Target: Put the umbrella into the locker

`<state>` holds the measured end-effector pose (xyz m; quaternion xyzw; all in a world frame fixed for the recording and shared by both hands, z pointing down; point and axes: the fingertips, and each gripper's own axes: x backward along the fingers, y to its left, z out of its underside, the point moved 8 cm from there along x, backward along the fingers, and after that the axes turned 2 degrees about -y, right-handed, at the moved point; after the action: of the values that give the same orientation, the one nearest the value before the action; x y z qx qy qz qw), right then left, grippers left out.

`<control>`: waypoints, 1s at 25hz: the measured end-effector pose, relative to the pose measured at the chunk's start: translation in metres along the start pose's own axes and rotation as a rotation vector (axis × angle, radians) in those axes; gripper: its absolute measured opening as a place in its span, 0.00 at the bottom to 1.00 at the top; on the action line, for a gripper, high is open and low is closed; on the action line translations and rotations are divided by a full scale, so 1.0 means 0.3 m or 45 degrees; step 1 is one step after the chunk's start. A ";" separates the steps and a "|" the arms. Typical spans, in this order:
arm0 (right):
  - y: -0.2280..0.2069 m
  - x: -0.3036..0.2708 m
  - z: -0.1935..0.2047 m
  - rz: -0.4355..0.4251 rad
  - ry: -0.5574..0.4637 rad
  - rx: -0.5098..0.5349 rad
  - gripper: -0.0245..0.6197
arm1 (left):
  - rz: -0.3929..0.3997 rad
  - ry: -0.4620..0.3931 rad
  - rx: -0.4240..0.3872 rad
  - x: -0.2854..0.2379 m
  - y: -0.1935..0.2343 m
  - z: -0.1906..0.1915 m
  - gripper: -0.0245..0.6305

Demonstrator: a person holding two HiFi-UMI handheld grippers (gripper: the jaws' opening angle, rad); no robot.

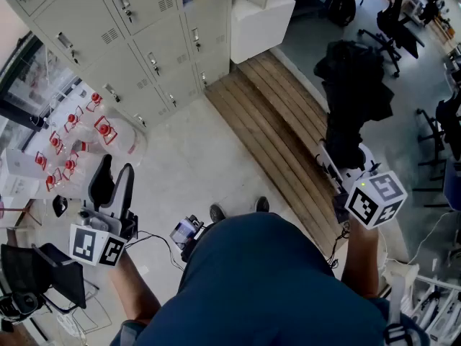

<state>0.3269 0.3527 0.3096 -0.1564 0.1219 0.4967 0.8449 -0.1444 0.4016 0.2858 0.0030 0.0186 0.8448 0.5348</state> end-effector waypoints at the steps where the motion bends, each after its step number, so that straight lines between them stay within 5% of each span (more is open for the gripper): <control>1: 0.000 0.002 0.000 0.006 0.003 -0.003 0.33 | 0.004 0.000 0.002 -0.003 -0.003 0.002 0.38; 25: 0.087 -0.035 0.007 0.071 -0.021 -0.054 0.33 | 0.126 -0.008 0.044 -0.056 0.091 0.050 0.35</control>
<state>0.2990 0.3570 0.3115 -0.1666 0.1085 0.5239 0.8283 -0.1615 0.3753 0.3019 0.0158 0.0315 0.8698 0.4921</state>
